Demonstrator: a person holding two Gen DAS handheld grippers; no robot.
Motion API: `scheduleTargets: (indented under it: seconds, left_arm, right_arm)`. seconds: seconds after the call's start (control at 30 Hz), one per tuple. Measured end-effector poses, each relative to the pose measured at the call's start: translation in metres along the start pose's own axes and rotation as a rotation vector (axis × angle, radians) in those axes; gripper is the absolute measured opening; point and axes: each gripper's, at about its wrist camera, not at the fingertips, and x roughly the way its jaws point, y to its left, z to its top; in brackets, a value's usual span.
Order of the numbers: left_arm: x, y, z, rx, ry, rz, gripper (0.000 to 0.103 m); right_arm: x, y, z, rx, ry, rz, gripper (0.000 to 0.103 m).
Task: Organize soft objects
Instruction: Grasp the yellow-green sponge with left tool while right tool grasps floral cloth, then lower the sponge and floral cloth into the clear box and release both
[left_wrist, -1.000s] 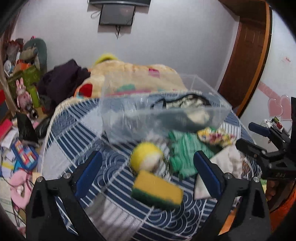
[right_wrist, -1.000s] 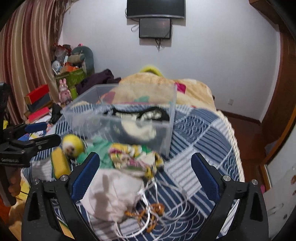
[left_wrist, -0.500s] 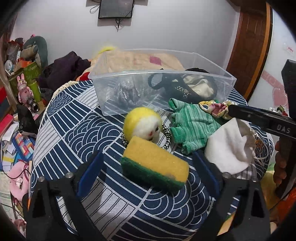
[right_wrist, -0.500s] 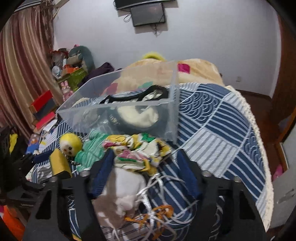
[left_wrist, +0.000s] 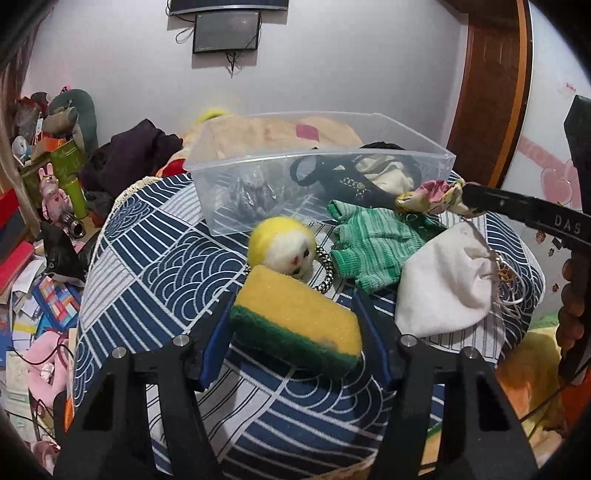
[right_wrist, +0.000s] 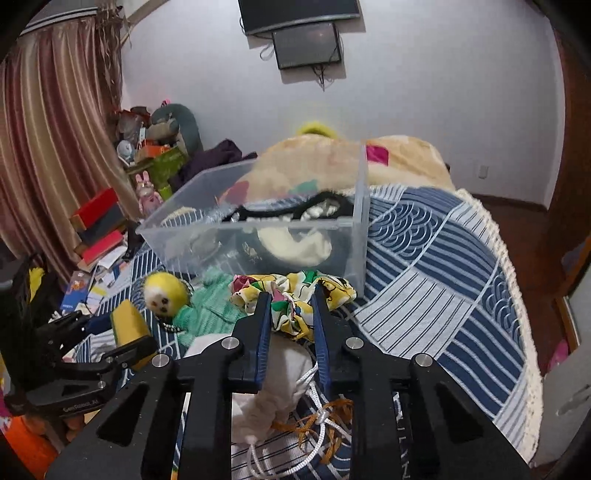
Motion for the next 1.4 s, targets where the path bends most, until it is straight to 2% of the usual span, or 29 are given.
scheduleTargets:
  seconds: [0.23,0.5,0.9,1.1,1.2,1.4]
  left_arm:
    - [-0.022,0.007,0.010,-0.021,-0.053,-0.015,0.063]
    - [-0.038,0.014,0.041,-0.041,-0.131,-0.020,0.063]
    - [-0.031,0.021,0.100,-0.042,-0.227,-0.026,0.063]
    - [-0.008,0.027,0.124,-0.043,-0.202,-0.045,0.063]
    - [0.011,0.029,0.129,-0.049,-0.152,-0.069,0.063]
    - [0.050,0.027,0.136,-0.033,-0.077,-0.066,0.063]
  right_arm:
    - [-0.025,0.007,0.009,-0.008,-0.085,-0.003,0.019]
    - [-0.044,0.013,0.024,-0.015,-0.161,0.011,0.019]
    - [-0.035,0.024,0.050,-0.049,-0.221,0.022,0.019]
    - [-0.015,0.032,0.063,-0.070,-0.214,0.036,0.019]
    - [-0.001,0.036,0.067,-0.104,-0.198,0.030,0.019]
    - [0.034,0.037,0.072,-0.140,-0.127,0.028,0.019]
